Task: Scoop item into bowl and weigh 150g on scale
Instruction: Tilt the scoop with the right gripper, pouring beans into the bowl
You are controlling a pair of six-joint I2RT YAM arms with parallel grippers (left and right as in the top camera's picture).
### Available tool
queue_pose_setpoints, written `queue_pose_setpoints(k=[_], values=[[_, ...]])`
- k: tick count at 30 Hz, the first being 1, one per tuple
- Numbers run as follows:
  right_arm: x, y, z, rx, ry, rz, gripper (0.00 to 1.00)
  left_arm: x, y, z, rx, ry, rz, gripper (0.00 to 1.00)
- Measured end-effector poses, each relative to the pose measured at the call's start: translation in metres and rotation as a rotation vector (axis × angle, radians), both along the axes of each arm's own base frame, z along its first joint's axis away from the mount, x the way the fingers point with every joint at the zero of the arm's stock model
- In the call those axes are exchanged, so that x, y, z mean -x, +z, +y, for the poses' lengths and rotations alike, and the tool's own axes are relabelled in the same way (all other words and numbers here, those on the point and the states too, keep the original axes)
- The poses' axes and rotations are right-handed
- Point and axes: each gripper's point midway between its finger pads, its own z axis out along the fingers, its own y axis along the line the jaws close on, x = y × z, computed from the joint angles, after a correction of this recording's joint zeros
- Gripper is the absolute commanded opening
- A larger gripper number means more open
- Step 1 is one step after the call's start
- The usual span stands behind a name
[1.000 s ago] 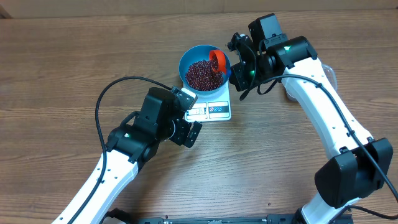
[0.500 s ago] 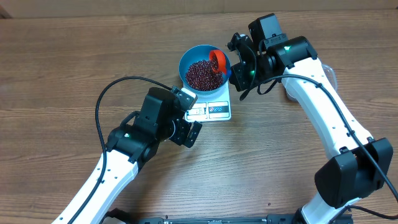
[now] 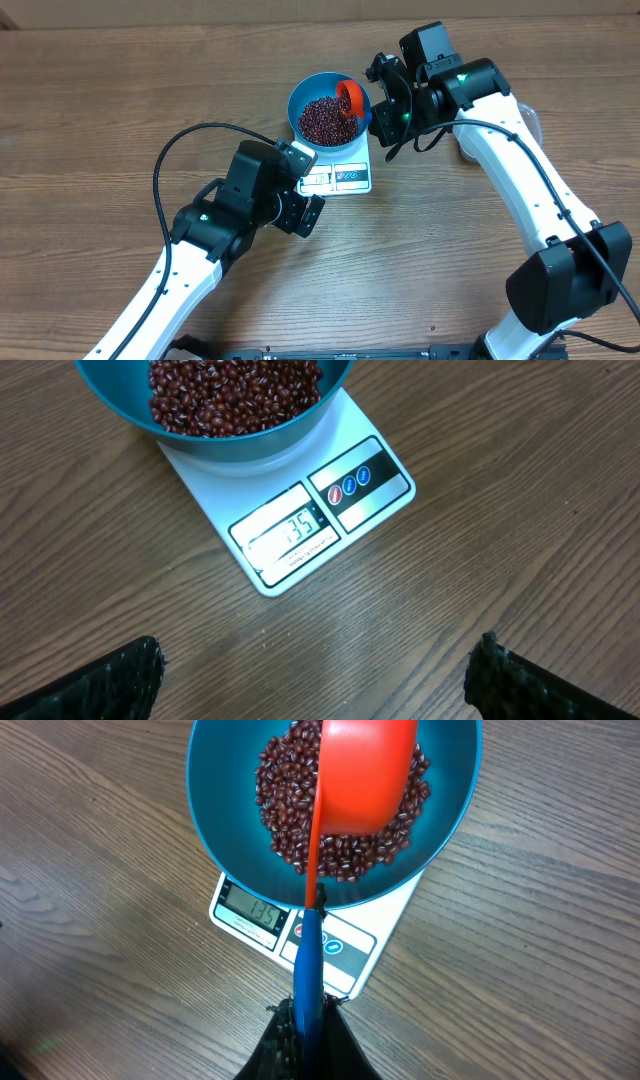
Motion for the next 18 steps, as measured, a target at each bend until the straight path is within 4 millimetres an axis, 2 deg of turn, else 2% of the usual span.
queue_pose_setpoints(k=[18], values=[[-0.0069,-0.0005,-0.0052,0.040,-0.001,-0.039,0.04,0.0000,0.0000,0.0000,0.000,0.000,0.000,1.00]])
